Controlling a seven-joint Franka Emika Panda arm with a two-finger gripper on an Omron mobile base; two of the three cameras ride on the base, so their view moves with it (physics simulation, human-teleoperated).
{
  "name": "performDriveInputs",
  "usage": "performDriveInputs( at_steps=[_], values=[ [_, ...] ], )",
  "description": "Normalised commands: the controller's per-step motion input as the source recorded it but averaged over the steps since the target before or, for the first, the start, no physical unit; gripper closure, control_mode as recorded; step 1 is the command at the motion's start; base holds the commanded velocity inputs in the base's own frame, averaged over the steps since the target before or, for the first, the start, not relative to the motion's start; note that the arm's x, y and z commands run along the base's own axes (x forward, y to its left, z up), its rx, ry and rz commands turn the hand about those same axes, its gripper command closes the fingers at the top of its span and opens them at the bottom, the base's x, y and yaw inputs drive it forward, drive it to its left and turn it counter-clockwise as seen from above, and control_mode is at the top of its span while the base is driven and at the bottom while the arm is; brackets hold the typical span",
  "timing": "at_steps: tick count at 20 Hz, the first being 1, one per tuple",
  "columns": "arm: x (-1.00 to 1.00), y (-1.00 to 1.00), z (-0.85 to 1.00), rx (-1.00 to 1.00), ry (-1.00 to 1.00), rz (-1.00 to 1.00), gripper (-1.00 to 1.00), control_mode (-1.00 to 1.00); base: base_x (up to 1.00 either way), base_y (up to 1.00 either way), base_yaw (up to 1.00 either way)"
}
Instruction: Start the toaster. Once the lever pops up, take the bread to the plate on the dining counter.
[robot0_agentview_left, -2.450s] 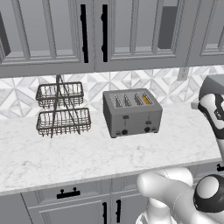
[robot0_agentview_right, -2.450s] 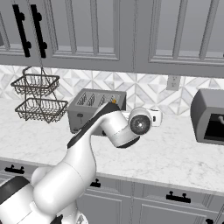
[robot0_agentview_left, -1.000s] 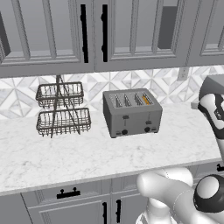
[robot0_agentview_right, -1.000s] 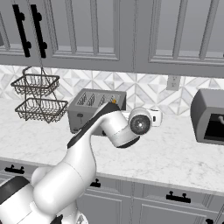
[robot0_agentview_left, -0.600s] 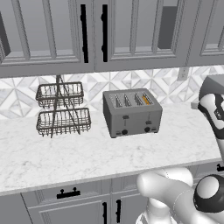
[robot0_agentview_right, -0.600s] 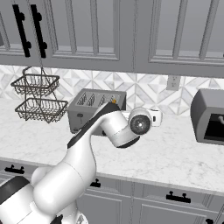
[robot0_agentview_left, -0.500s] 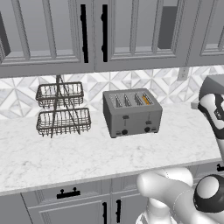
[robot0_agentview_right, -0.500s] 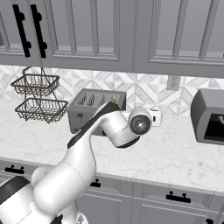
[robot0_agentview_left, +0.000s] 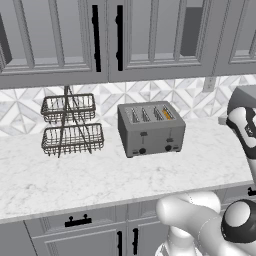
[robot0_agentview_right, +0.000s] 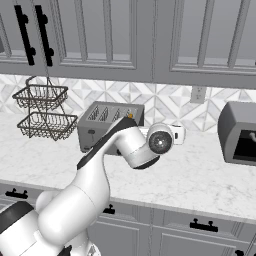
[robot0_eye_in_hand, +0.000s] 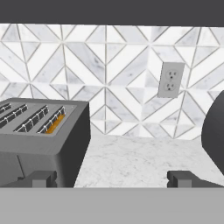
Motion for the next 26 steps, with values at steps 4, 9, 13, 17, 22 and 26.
performDriveInputs(
  at_steps=[4,9,13,17,22,26],
  values=[
    [0.0,0.0,0.0,0.0,0.0,0.0,-1.0,-1.0,0.0,0.0,0.0],
    [0.0,0.0,0.0,0.0,0.0,0.0,-1.0,-1.0,0.0,0.0,0.0],
    [0.0,0.0,0.0,0.0,0.0,0.0,-1.0,-1.0,0.0,0.0,0.0],
    [0.0,0.0,0.0,0.0,0.0,0.0,-1.0,-1.0,0.0,0.0,0.0],
    [0.0,0.0,0.0,0.0,0.0,0.0,-1.0,-1.0,0.0,0.0,0.0],
    [0.0,0.0,0.0,0.0,0.0,0.0,-1.0,-1.0,0.0,0.0,0.0]
  ],
)
